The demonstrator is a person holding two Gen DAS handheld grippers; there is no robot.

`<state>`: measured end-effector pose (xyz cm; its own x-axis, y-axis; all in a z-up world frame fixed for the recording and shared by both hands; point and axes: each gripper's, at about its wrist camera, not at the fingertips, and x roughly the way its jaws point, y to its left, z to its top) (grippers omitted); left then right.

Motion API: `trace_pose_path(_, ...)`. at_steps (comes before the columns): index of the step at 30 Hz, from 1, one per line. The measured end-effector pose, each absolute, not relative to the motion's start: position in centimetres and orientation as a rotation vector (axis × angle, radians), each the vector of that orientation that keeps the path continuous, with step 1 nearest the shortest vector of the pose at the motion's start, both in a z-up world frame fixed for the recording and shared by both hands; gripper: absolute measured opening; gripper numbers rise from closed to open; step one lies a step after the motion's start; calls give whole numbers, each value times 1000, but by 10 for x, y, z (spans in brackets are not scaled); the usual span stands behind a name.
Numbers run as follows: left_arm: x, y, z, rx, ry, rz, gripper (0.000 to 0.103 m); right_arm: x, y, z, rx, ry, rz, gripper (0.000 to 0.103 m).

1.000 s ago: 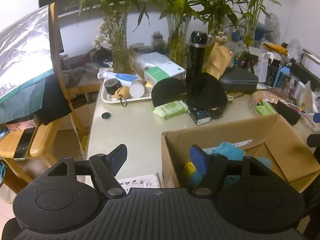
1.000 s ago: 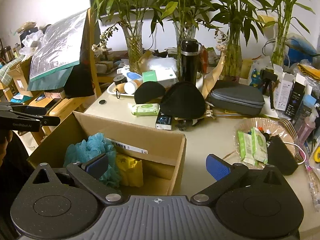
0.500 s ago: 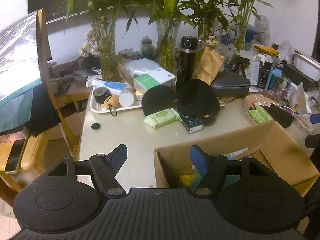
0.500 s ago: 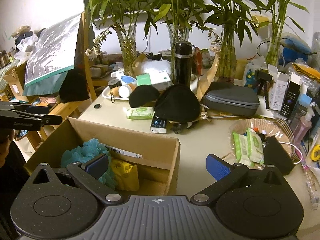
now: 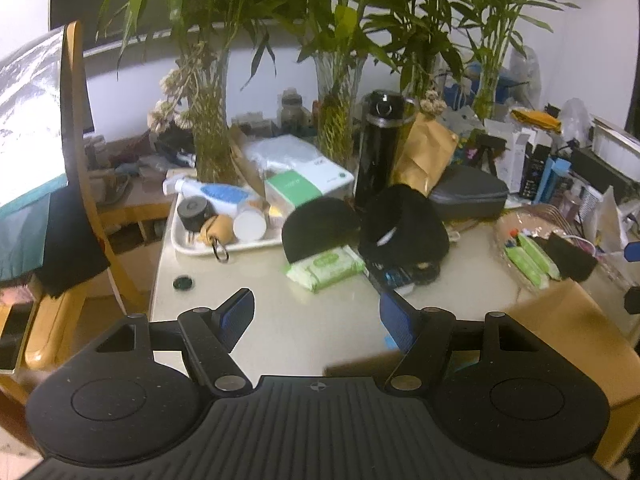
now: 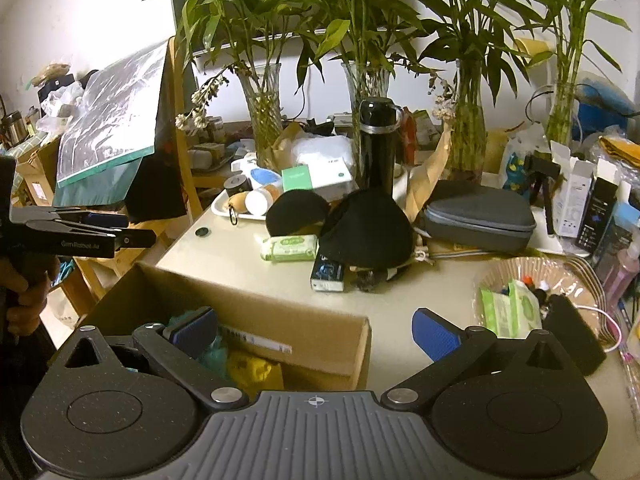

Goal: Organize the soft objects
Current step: 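Move the right tool toward the black fabric item beside the thermos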

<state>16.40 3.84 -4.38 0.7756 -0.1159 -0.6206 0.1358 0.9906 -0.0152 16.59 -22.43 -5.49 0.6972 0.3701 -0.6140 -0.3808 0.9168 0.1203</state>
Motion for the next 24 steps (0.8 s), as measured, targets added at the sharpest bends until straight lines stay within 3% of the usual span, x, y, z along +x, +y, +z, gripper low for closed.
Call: trace_pose_path(24, 178, 63, -66, -59, 708, -87, 69, 302, -218, -90, -47, 643, 405, 103)
